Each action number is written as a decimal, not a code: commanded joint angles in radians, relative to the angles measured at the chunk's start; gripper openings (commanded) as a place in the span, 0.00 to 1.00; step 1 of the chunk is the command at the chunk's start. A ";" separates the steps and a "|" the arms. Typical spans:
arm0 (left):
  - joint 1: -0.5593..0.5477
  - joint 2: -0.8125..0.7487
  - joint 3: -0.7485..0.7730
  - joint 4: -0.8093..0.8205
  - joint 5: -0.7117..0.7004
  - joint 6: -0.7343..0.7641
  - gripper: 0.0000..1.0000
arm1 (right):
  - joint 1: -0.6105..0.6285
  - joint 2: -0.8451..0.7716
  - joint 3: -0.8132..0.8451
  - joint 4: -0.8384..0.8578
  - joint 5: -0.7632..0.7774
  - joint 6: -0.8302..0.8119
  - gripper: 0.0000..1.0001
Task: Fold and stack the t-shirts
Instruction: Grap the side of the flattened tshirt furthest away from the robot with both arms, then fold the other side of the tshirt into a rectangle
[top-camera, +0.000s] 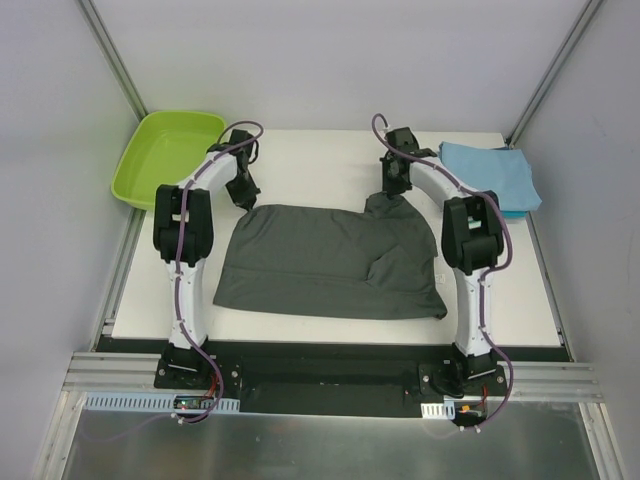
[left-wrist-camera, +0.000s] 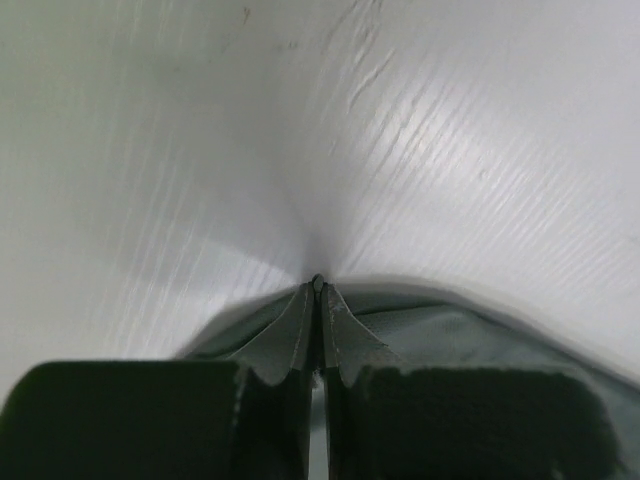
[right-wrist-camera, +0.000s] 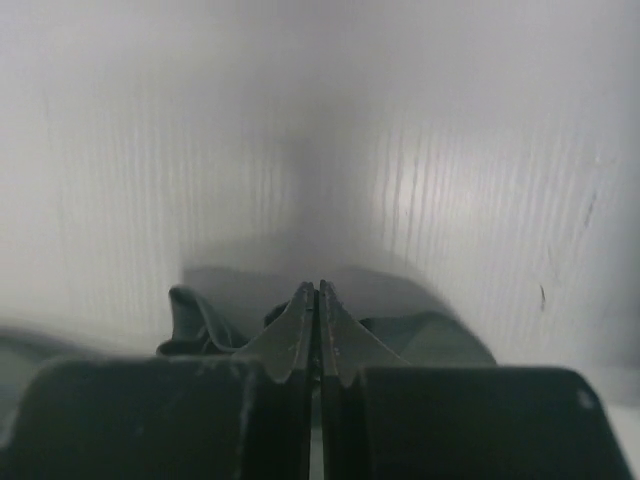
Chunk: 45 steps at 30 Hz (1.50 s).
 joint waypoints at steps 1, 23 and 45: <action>-0.014 -0.140 -0.075 0.002 0.041 0.039 0.00 | 0.011 -0.233 -0.150 0.133 -0.024 -0.016 0.00; -0.055 -0.576 -0.585 0.164 0.073 0.148 0.00 | 0.049 -0.839 -0.779 0.139 -0.133 0.052 0.00; -0.055 -0.724 -0.651 0.212 -0.048 0.191 0.00 | 0.050 -1.140 -0.962 0.055 -0.177 0.055 0.00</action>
